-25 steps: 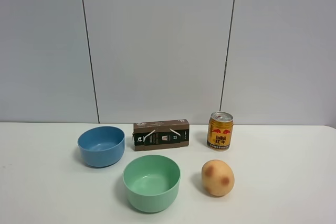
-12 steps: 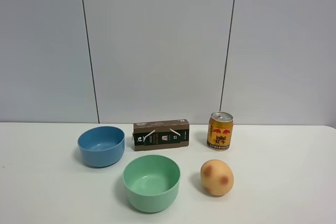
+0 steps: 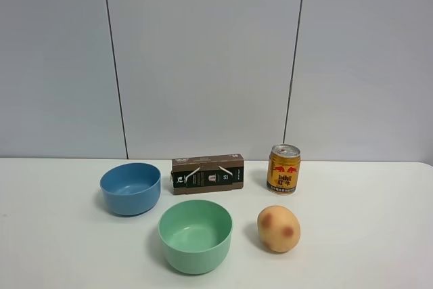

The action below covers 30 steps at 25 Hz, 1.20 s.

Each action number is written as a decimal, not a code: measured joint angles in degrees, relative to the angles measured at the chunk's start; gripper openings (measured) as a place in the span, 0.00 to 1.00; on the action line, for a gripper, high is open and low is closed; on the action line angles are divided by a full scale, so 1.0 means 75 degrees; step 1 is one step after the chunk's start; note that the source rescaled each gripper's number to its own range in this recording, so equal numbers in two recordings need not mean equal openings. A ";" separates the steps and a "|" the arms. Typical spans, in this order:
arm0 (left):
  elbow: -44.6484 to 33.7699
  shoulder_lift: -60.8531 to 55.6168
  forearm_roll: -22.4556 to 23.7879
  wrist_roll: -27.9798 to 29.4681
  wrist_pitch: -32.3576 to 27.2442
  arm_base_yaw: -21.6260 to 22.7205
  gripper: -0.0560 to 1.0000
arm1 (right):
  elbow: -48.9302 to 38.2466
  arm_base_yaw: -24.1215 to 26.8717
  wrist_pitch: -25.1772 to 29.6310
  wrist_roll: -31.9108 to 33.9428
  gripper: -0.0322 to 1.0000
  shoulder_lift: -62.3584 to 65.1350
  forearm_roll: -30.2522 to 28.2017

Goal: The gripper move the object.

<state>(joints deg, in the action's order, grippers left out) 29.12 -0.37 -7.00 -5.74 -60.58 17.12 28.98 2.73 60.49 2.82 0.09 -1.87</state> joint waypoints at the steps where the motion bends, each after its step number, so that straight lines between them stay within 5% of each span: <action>1: 0.0000 0.0000 0.0000 0.0000 0.0000 0.0000 0.97 | 0.0000 0.0000 0.0000 0.0000 1.00 0.0000 0.0000; 30: 0.0000 0.0000 0.0000 0.0016 0.0000 0.0000 0.97 | 0.0000 0.0000 0.0000 0.0000 1.00 0.0000 0.0000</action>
